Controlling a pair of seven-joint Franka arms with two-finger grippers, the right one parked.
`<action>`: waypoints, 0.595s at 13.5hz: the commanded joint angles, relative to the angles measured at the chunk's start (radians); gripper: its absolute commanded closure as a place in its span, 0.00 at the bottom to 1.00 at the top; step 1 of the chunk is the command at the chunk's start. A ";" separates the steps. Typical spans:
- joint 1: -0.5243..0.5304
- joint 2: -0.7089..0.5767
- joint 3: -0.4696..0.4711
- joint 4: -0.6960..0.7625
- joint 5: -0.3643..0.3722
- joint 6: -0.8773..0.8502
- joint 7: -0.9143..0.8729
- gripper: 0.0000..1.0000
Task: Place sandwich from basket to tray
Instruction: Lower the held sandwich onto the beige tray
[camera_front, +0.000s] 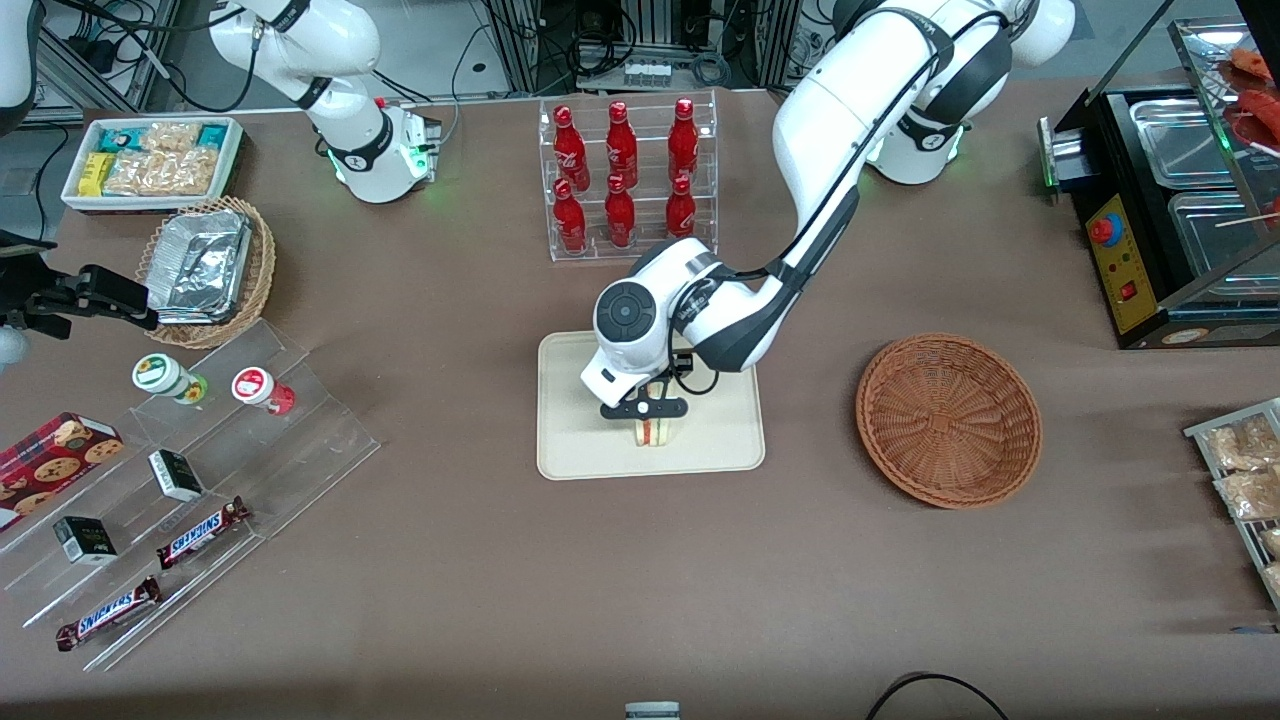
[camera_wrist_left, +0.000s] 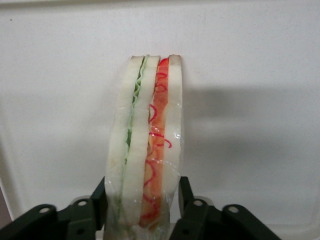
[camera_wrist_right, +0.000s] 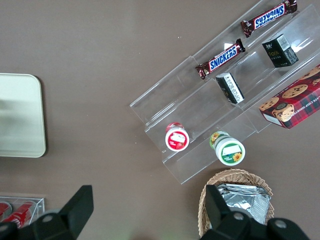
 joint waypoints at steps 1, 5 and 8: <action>-0.021 0.009 0.016 0.034 0.015 -0.002 -0.019 0.00; -0.016 -0.031 0.016 0.044 0.013 -0.040 -0.019 0.00; -0.011 -0.040 0.013 0.135 0.007 -0.157 -0.011 0.00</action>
